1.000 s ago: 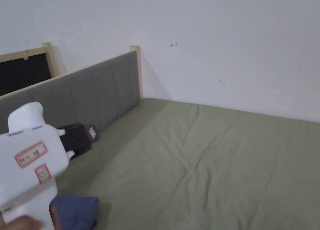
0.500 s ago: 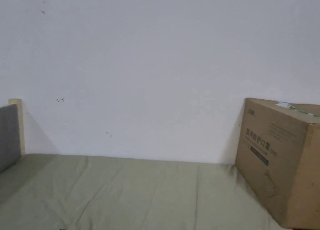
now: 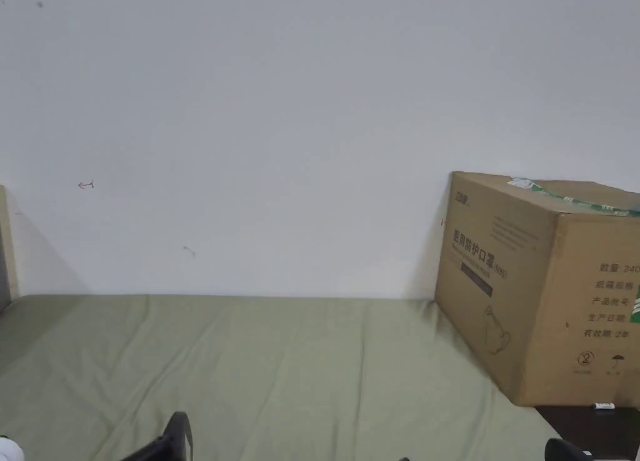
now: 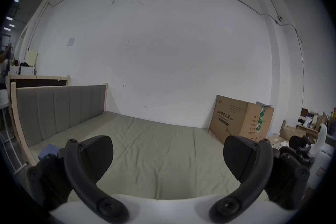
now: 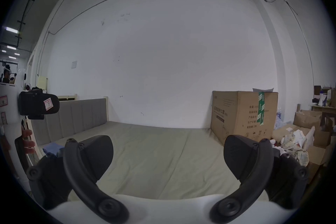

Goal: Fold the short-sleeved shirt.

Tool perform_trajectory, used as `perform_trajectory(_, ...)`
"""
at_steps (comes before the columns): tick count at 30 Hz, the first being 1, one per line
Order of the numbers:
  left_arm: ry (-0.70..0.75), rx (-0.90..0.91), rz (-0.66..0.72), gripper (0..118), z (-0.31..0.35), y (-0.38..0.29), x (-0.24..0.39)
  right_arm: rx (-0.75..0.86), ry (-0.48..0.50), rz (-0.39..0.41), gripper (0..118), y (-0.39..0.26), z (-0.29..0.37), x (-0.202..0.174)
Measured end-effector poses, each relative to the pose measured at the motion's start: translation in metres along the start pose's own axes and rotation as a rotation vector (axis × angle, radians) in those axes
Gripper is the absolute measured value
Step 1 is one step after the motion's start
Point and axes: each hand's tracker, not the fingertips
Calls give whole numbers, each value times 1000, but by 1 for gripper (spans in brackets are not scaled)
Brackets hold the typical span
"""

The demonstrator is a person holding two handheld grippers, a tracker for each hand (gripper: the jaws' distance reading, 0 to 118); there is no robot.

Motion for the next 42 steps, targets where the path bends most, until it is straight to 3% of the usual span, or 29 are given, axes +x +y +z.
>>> perform_trajectory(3,13,-4,12,118,6,1,-3,1,-34,2,118,2,-1,0)
perform_trajectory(7,27,-12,-8,118,12,1,-5,-25,-18,-119,118,0,1,11)
perform_trajectory(21,23,-49,-66,118,16,-4,8,7,0,-128,118,2,9,18)
perform_trajectory(29,-10,-67,-79,118,16,-2,14,60,89,-165,118,7,18,18)
perform_trajectory(33,-14,-68,-78,118,16,-2,16,63,52,-147,118,15,21,15)
perform_trajectory(38,-29,-83,-55,118,10,-2,15,67,95,-246,118,18,26,24)
perform_trajectory(42,-33,-91,-32,118,7,-2,14,56,33,-224,118,26,27,21)
